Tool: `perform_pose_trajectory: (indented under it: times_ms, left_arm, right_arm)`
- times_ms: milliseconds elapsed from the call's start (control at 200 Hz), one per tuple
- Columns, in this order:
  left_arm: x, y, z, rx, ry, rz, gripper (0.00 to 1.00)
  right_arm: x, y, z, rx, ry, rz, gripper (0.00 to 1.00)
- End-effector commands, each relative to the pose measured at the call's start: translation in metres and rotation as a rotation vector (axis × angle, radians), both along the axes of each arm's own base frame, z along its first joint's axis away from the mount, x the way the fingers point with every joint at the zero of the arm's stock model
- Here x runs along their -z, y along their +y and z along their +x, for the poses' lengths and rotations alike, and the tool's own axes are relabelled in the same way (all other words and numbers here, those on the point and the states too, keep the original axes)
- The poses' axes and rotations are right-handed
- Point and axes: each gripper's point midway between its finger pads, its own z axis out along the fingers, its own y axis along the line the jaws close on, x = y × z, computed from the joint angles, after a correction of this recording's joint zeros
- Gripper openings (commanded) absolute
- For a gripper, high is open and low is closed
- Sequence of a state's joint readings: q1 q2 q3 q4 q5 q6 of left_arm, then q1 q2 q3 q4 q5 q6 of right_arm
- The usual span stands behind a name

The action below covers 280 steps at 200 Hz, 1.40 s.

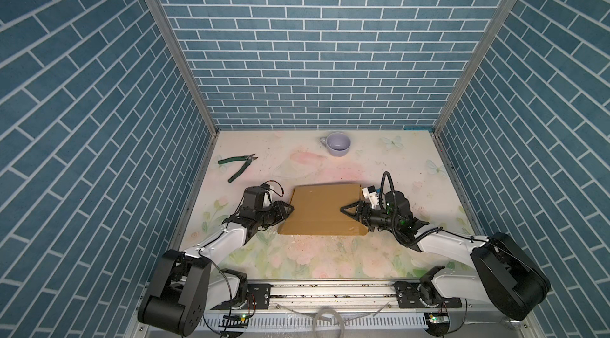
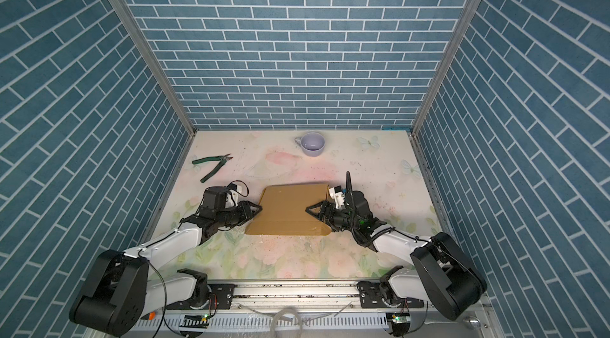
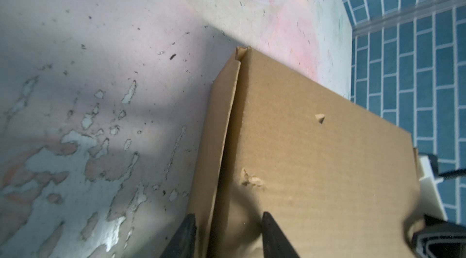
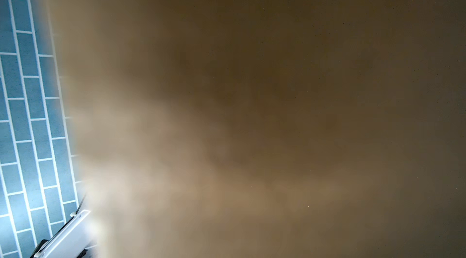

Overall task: Assemble paper box
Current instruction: Turn over the paper box at the center of the table.

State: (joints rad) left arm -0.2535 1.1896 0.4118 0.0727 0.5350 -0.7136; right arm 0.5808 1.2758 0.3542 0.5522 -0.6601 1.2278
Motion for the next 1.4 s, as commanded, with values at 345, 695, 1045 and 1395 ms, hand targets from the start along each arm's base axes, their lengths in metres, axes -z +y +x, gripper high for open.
perform_pose_trajectory:
  times_ms: [345, 695, 1045, 1395]
  left_arm:
    - [-0.122, -0.002, 0.021, 0.109, -0.498, 0.207, 0.73]
    - [-0.159, -0.07, -0.034, 0.683, -0.992, 0.839, 0.84]
    - [-0.128, -0.118, -0.054, 1.08, -1.139, 1.129, 0.94]
    - [-0.123, -0.144, -0.022, 1.107, -1.272, 1.346, 0.91]
  right_arm:
    - [-0.024, -0.027, 0.013, 0.12, 0.105, 0.065, 0.54]
    - [-0.068, -0.045, 0.035, 0.201, 0.163, 0.174, 0.52]
    - [-0.087, -0.043, 0.04, 0.217, 0.214, 0.271, 0.51]
    - [-0.096, -0.042, 0.028, 0.183, 0.257, 0.304, 0.51]
